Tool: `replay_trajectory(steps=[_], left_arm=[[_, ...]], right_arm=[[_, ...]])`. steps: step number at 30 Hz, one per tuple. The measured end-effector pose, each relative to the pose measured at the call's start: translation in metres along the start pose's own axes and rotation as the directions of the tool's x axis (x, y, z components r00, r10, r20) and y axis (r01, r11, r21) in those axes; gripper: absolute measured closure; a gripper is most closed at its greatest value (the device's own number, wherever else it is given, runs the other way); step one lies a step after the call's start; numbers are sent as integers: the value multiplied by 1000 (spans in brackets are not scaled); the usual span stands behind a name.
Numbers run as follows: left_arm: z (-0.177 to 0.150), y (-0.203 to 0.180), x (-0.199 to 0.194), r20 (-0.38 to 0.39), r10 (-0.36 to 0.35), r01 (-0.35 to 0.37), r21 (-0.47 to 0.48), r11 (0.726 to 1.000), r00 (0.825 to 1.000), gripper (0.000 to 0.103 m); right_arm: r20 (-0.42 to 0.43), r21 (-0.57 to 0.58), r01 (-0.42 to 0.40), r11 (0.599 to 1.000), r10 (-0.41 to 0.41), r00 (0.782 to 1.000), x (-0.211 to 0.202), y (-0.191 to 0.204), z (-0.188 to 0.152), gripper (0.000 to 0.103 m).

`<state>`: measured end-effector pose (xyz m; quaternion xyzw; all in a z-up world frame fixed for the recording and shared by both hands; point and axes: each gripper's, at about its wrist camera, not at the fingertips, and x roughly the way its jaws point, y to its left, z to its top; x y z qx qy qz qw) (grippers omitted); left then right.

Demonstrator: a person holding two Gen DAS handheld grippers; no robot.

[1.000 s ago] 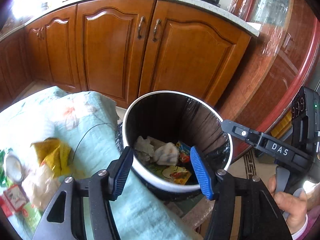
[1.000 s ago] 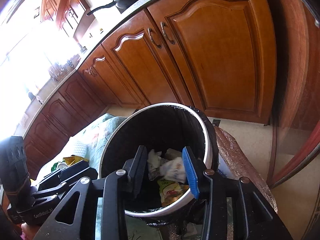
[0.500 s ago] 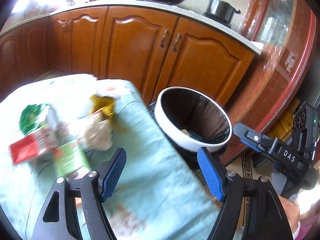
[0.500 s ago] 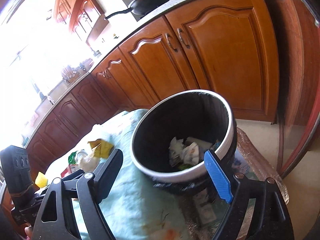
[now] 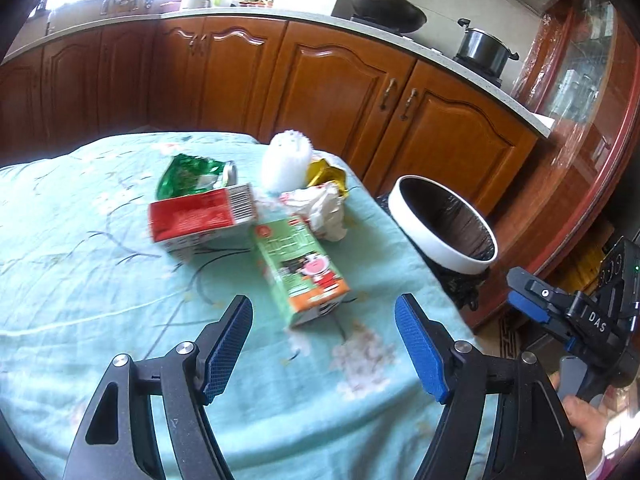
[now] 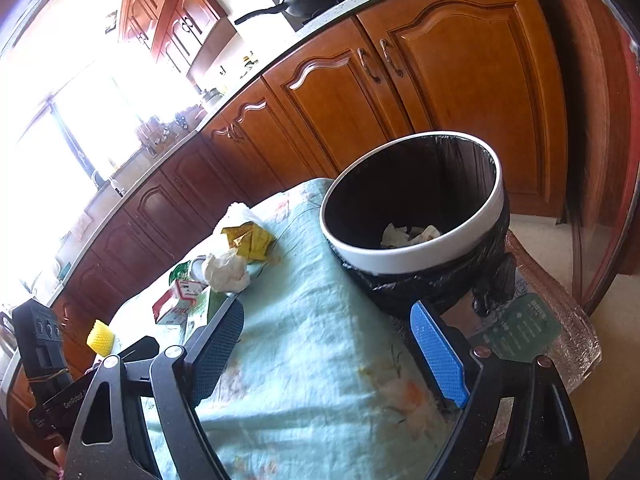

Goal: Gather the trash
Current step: 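Move both open tools back over the cartons on the table, then grasp the red carton with the left tool while the right grasps the green milk carton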

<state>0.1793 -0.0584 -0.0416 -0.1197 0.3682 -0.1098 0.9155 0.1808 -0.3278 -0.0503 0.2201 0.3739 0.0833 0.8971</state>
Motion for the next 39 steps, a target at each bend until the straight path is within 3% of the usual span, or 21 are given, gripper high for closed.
replay_trajectory(steps=[15, 21, 30, 39], left_arm=[[-13, 46, -54, 12, 59, -58, -28, 998, 998, 30], [-2, 64, -58, 4, 91, -92, 25, 995, 996, 30], [29, 94, -24, -60, 82, -70, 175, 982, 995, 30], [60, 107, 28, -93, 47, -14, 326, 945, 995, 30]], right_arm=[[-57, -95, -61, 994, 55, 997, 2, 54, -30, 16], [-88, -159, -79, 984, 66, 994, 10, 78, -37, 16], [-134, -211, -92, 973, 64, 989, 36, 107, -42, 16], [-184, -302, -113, 947, 59, 981, 73, 142, -40, 17]])
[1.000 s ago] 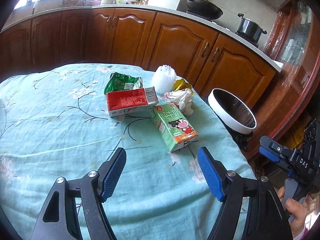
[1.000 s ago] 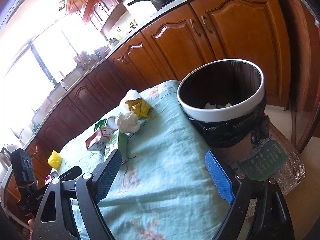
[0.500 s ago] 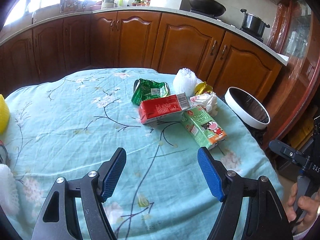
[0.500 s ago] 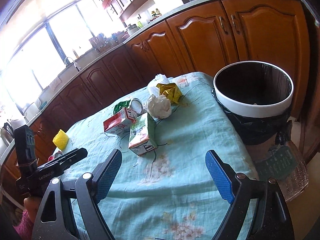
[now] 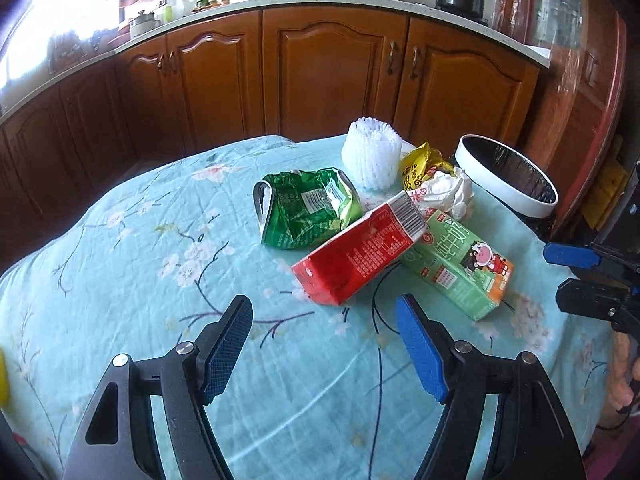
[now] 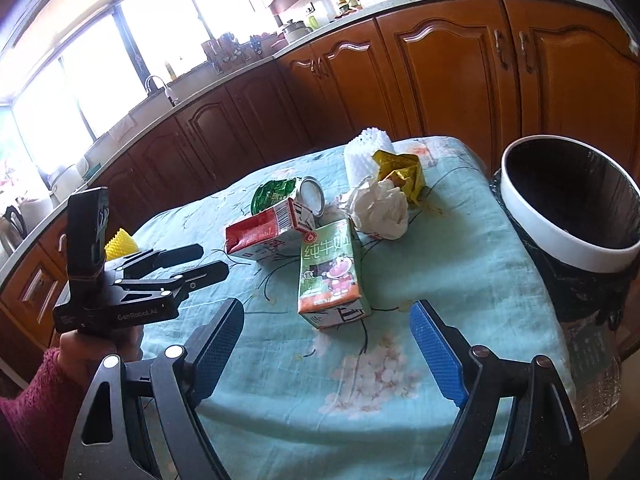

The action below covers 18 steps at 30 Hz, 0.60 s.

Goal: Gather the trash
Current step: 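Grasp the red carton with the left tool while the right grasps the green milk carton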

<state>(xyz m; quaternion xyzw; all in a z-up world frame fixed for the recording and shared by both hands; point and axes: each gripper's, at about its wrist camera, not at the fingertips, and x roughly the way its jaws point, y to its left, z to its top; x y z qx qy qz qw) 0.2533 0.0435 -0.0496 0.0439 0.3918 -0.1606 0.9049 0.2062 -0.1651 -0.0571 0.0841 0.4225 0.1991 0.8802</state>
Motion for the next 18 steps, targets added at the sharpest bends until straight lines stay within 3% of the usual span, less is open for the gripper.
replay_trajectory(steps=[7, 9, 12, 13, 18], left_arm=[[14, -2, 34, -15, -8, 10, 90, 996, 1000, 30], [16, -4, 39, -13, -11, 13, 105, 994, 1000, 38], [17, -9, 46, -35, -19, 23, 115, 993, 999, 65], [17, -11, 47, -41, -19, 24, 118, 993, 999, 72], [14, -20, 39, -36, -34, 38, 124, 992, 999, 73]], right_arm=[[-98, -76, 29, 997, -36, 995, 45, 4, 7, 29], [-123, -97, 36, 995, -48, 991, 54, 4, 7, 35], [-146, -108, 42, 993, -58, 988, 62, 2, 7, 52], [-145, -103, 37, 994, -52, 988, 62, 0, 6, 52], [-123, -70, 23, 997, -32, 992, 48, -6, 2, 52]])
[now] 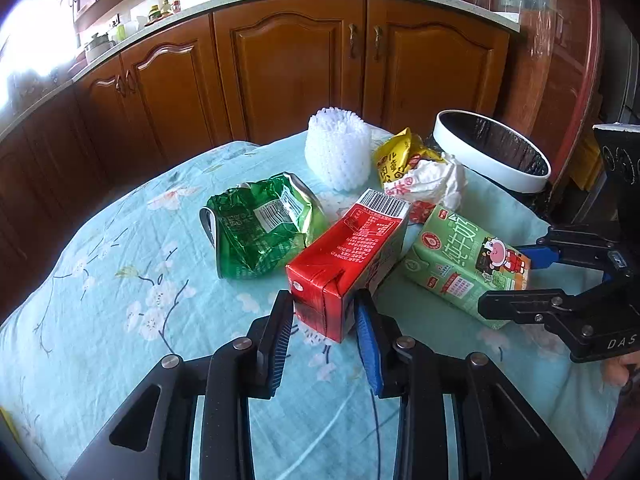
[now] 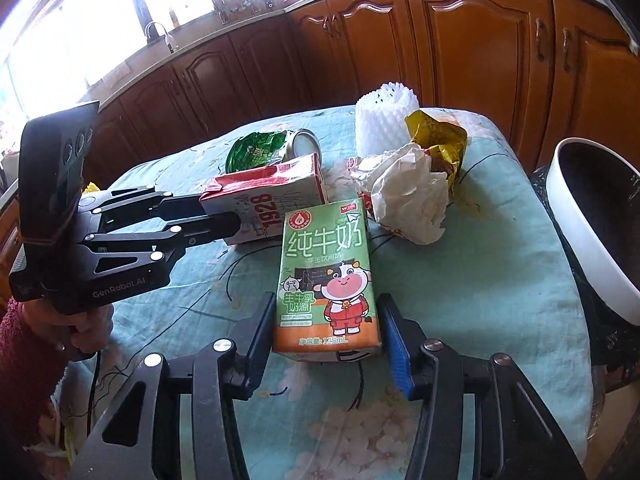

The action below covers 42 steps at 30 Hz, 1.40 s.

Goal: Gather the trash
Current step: 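Grasp the red carton with the left tool while the right grasps the green milk carton, then carry both cartons over the bin and open both tools to drop them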

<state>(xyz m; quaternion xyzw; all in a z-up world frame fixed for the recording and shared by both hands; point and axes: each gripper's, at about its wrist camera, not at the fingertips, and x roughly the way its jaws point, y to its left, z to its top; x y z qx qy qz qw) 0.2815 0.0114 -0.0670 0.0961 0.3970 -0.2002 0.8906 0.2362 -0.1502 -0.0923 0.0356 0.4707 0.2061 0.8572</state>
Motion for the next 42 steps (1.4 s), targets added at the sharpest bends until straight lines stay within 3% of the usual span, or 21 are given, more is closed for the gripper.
replay_trajectory(steps=[3, 11, 12, 14, 18, 24, 28, 29, 31, 35, 39, 42], left_arm=[[-6, -10, -9, -3, -2, 2, -13, 1000, 1000, 73], [-30, -36, -44, 44, -43, 50, -178, 983, 998, 75], [-32, -39, -50, 56, -51, 61, -195, 979, 997, 90], [-35, -46, -59, 71, -74, 88, -228, 970, 995, 89], [-37, -64, -59, 47, -61, 69, -210, 975, 997, 89], [-39, -77, -54, 3, -107, 105, -205, 973, 994, 89], [-38, -82, -49, -26, -76, 70, -178, 982, 997, 72], [-38, -83, -48, -32, -64, 57, -175, 983, 997, 56], [-35, -81, -44, -25, -43, 38, -177, 983, 999, 36], [-29, -83, -35, -24, -109, 105, -117, 988, 994, 34], [-24, -88, -17, -35, -130, 128, -40, 991, 991, 34], [-20, -89, -6, -37, -175, 174, -28, 984, 984, 50]], right_arm=[[23, 26, -5, 1000, 4, 1000, -16, -7, -6, 52], [86, 119, -23, 993, 13, 996, -66, -34, -29, 52], [92, 130, -23, 991, 11, 996, -70, -38, -32, 52], [102, 152, -23, 988, 8, 995, -76, -47, -36, 52], [106, 187, -11, 982, -9, 994, -85, -64, -45, 52], [118, 220, -25, 975, -1, 993, -94, -73, -54, 52], [123, 230, -27, 973, -1, 992, -96, -76, -56, 52], [125, 233, -29, 972, -1, 992, -96, -77, -57, 52], [128, 238, -32, 971, 1, 992, -98, -79, -58, 52], [133, 254, -32, 967, -2, 991, -100, -83, -59, 52], [138, 273, -26, 962, -12, 990, -103, -90, -59, 52], [139, 280, -19, 960, -21, 990, -105, -93, -60, 52]])
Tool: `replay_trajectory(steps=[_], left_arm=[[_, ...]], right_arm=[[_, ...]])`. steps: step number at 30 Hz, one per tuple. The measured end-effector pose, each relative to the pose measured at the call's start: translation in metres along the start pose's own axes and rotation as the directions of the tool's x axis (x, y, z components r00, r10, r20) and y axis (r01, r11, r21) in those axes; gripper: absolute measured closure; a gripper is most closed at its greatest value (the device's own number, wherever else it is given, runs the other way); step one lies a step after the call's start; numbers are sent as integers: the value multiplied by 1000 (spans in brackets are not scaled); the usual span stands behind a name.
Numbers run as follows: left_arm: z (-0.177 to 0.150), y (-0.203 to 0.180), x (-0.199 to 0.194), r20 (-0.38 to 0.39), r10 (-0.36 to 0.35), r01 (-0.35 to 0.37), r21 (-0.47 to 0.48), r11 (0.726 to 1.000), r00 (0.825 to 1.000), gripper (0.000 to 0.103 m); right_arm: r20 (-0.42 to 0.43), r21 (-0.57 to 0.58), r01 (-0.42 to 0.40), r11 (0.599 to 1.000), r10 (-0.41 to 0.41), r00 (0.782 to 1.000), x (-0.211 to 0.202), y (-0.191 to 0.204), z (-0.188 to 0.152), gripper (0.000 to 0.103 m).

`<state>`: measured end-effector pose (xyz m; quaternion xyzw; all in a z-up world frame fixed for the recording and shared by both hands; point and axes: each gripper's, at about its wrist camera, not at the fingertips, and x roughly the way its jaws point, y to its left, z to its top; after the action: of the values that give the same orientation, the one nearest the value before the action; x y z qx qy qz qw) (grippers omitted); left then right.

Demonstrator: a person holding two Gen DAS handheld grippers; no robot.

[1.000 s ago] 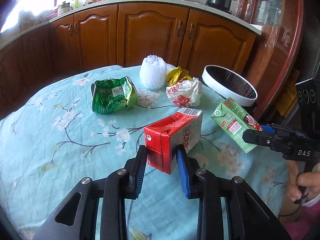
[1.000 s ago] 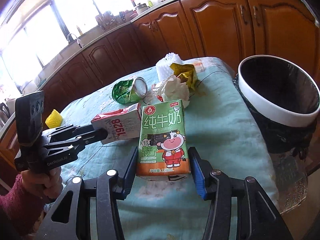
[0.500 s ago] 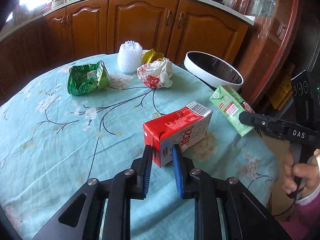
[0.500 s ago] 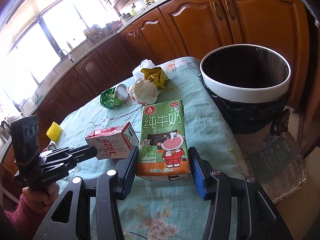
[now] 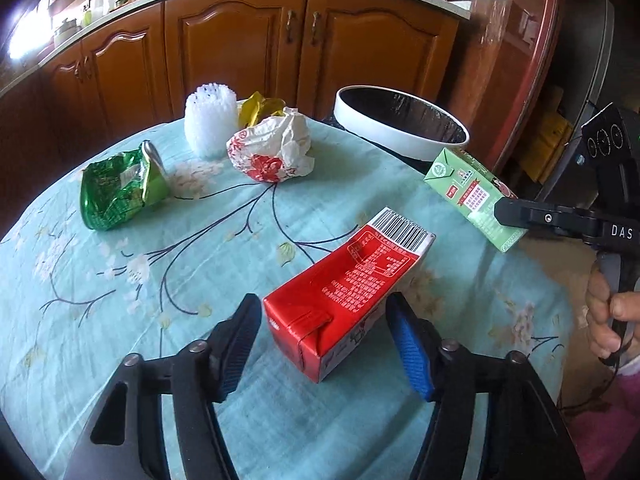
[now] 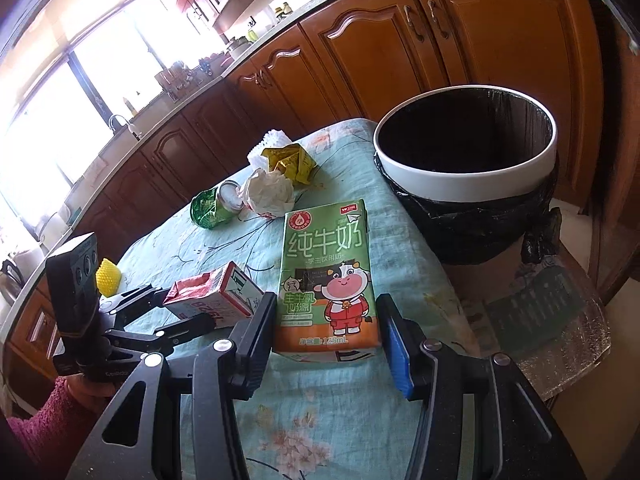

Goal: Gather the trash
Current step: 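Carry both cartons over the bin and open both tools to drop them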

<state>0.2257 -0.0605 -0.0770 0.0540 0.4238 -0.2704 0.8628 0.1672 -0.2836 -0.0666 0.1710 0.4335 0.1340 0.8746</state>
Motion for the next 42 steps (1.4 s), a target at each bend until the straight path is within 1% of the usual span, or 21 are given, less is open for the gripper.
replay_trajectory(steps=[1, 2, 5, 6, 9, 13, 18, 27, 33, 42], left_arm=[[1, -1, 3, -4, -15, 15, 4, 1000, 1000, 62], [2, -2, 3, 2, -22, 22, 11, 1000, 1000, 68], [2, -11, -1, 36, 0, -2, 41, 999, 999, 72], [1, -14, -3, 45, 8, -10, 39, 999, 999, 72], [1, -18, -8, 68, 18, -18, -8, 1000, 998, 73], [5, -28, -14, 78, 38, -33, -67, 997, 996, 73], [19, -45, -16, 95, 28, -17, -106, 994, 995, 73], [54, -68, 5, 110, 26, -13, -113, 993, 994, 74], [78, -81, 22, 123, 34, -19, -122, 992, 992, 74], [107, -85, 51, 122, 36, -19, -135, 991, 992, 74]], right_arm=[[1, 0, 4, 1000, -4, 1000, -1, -1, 0, 52], [3, 0, 7, 1000, -7, 1000, -1, -2, 0, 52], [10, -1, 16, 1000, -16, 1000, -4, -5, 2, 52], [14, 1, 18, 1000, -18, 1000, -5, -7, 2, 52], [25, 8, 22, 1000, -23, 999, -8, -12, 5, 52], [42, 19, 25, 999, -26, 999, -13, -21, 9, 52], [61, 28, 30, 999, -31, 998, -19, -32, 16, 52], [95, 42, 59, 997, -63, 993, -29, -53, 35, 52], [115, 49, 95, 994, -100, 988, -31, -69, 53, 52], [122, 49, 128, 991, -133, 984, -24, -88, 83, 52]])
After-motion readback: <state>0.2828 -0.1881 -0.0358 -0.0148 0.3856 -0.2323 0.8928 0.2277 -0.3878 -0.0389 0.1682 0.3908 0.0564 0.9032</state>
